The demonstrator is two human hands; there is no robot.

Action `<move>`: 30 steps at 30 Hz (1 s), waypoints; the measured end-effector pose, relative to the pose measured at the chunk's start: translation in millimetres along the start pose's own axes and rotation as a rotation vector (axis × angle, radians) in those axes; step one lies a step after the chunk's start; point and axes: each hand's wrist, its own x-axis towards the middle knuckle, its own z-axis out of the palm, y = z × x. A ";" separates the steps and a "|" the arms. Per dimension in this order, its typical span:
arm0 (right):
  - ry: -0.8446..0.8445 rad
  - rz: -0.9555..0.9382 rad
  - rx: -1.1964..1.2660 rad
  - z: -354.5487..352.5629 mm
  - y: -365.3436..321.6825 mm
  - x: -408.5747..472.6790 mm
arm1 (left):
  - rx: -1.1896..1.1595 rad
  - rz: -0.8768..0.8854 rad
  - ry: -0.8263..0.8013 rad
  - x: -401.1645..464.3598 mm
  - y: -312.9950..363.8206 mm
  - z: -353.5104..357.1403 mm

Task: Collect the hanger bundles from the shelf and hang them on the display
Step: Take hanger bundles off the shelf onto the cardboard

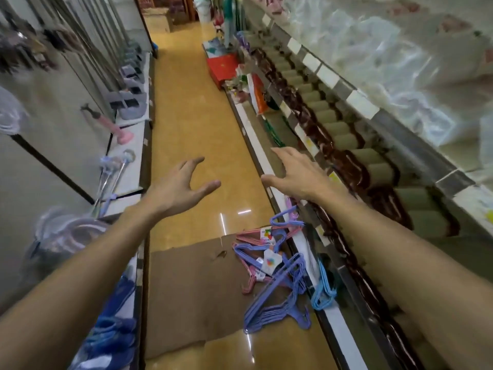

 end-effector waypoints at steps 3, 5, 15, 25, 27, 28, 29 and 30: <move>-0.007 0.017 0.012 51.1 24.3 15.9 | -0.103 -0.007 -0.032 20.1 -24.4 51.3; -0.005 0.044 0.029 91.4 42.6 25.3 | -0.128 -0.001 -0.046 29.0 -40.6 91.2; 0.021 0.114 0.109 327.9 146.6 42.4 | -0.103 0.032 -0.032 72.6 -136.7 340.4; 0.124 0.134 0.139 539.5 225.8 26.2 | -0.082 0.165 0.025 74.9 -196.0 562.1; 0.146 0.134 0.133 569.1 239.1 19.2 | -0.061 0.197 0.022 71.8 -203.9 594.1; 0.149 0.136 0.129 582.3 245.8 14.9 | -0.052 0.204 0.017 69.9 -208.2 608.6; 0.146 0.130 0.121 593.9 252.2 10.4 | -0.046 0.206 0.013 68.0 -213.0 621.3; 0.135 0.124 0.106 604.1 258.6 6.2 | -0.041 0.216 0.010 66.5 -218.3 632.8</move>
